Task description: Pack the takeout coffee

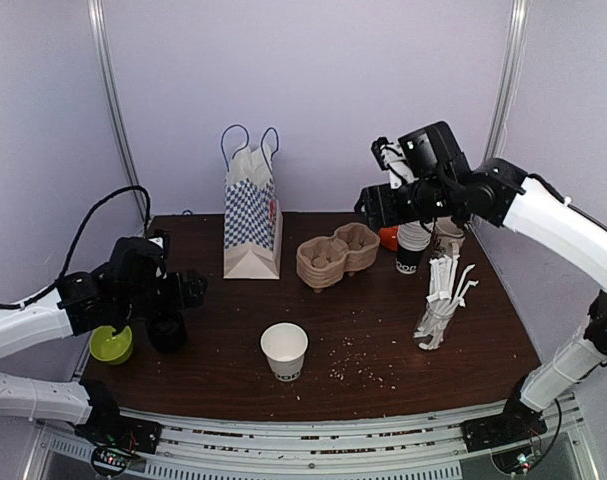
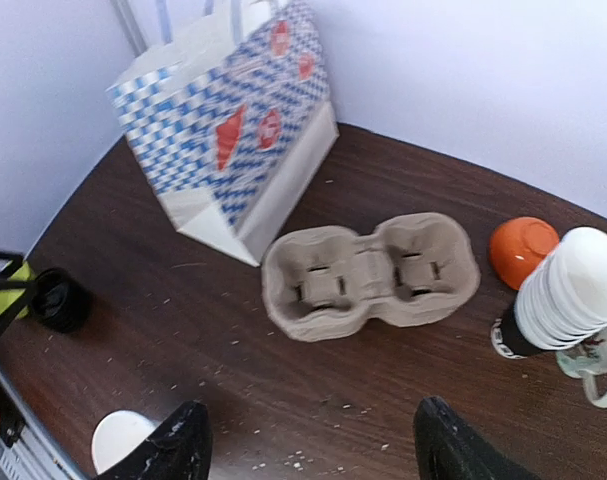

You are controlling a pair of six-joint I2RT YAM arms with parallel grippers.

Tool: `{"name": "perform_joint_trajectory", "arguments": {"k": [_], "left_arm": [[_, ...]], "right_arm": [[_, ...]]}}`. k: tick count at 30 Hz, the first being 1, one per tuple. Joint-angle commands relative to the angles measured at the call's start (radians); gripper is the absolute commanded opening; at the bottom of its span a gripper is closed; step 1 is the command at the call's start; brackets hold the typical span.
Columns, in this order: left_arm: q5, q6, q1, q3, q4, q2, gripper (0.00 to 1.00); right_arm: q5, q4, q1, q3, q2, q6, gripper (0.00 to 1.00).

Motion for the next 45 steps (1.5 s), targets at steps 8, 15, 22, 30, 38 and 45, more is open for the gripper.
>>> {"name": "perform_joint_trajectory", "arguments": {"k": [8,15,22,30,38,45], "left_arm": [[0.09,-0.055,0.256,-0.015,-0.216,-0.045,0.96],[0.19,-0.049,0.415,-0.051,-0.164,-0.026,0.79],[0.278,-0.079,0.477,-0.12,-0.041,0.053,0.73],[0.389,-0.096,0.476,-0.22,0.069,0.088,0.49],[0.476,-0.144,0.46,-0.328,0.168,0.048,0.34],[0.41,-0.214,0.283,-0.323,0.23,0.093,0.32]], "right_arm": [[-0.057,0.374,0.214,-0.426,-0.129,0.11,0.7],[-0.127,0.473,0.245,-0.472,-0.065,0.143,0.67],[-0.164,0.494,0.264,-0.428,-0.016,0.133,0.66],[-0.17,0.476,0.276,-0.39,-0.018,0.122,0.66],[-0.175,0.473,0.289,-0.371,-0.001,0.122,0.65],[-0.207,0.478,0.301,-0.353,0.052,0.141,0.65]]}}
